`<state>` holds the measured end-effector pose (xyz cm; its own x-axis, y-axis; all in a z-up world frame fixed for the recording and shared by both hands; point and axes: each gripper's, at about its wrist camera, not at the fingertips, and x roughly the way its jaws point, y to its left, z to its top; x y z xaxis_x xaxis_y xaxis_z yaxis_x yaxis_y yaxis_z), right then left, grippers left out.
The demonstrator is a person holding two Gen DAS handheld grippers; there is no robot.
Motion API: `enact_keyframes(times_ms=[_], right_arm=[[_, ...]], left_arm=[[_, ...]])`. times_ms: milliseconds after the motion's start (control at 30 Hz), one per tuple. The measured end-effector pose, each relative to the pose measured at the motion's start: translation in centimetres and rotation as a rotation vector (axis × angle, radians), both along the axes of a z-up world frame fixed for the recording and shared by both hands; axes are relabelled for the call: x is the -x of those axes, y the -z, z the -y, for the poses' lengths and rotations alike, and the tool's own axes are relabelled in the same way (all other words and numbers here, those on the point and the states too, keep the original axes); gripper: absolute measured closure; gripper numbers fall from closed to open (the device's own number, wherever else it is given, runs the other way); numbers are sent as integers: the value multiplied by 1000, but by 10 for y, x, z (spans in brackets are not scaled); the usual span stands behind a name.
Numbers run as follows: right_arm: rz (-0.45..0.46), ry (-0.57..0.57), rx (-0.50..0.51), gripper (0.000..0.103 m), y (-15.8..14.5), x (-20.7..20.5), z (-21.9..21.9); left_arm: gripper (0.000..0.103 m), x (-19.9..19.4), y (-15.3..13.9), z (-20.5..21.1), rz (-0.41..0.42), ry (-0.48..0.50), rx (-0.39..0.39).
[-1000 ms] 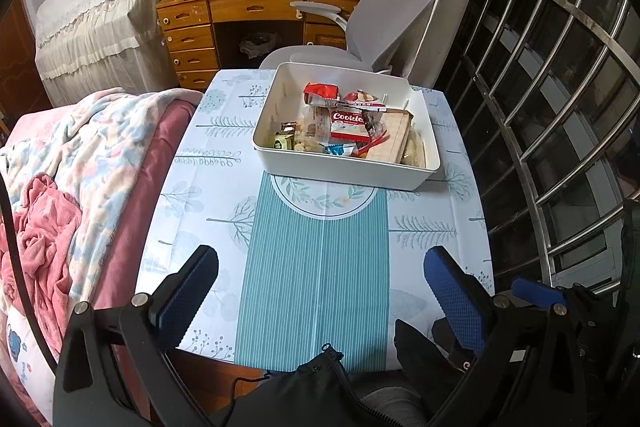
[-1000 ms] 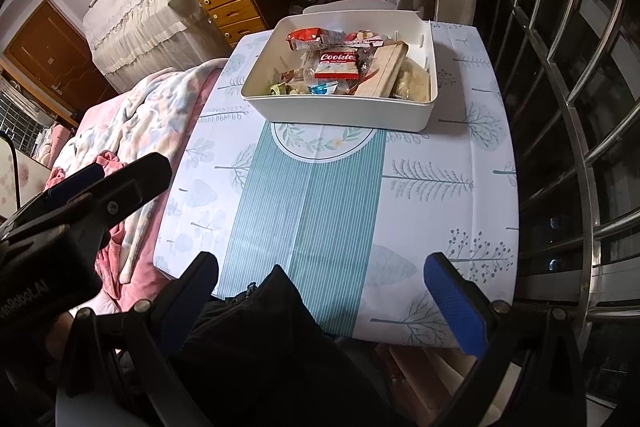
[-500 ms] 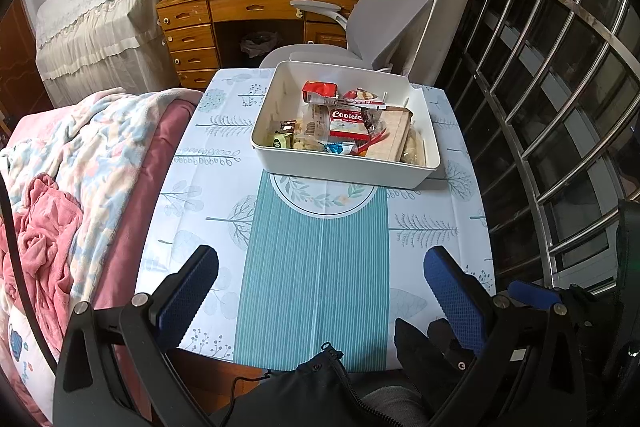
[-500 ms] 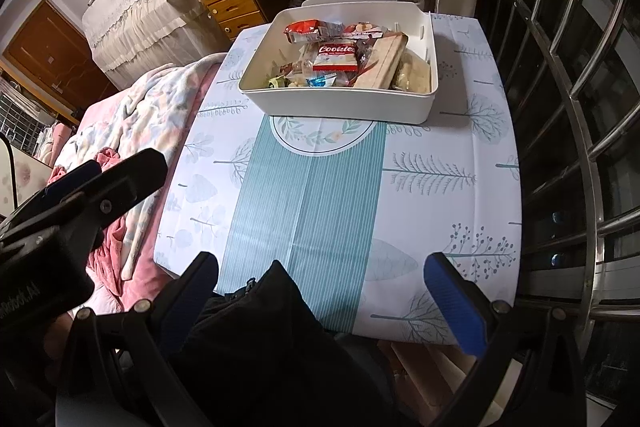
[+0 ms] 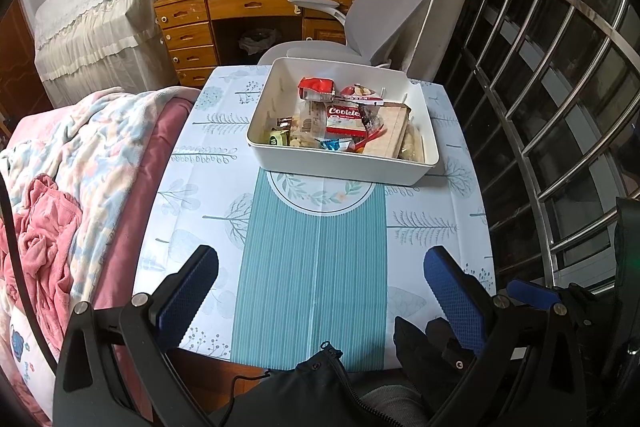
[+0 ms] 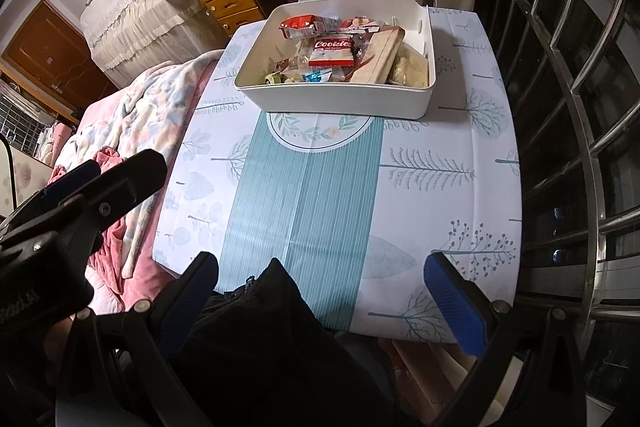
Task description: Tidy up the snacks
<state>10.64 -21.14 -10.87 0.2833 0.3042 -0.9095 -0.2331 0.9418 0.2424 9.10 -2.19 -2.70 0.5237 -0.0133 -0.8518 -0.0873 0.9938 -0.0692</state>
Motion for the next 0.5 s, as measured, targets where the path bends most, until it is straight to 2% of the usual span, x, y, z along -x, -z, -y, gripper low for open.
enact_keyframes(times_ms=[500], right_arm=[[-4, 1, -2, 0, -1, -2, 1]], left_arm=[[1, 1, 3, 2, -3, 4, 1]])
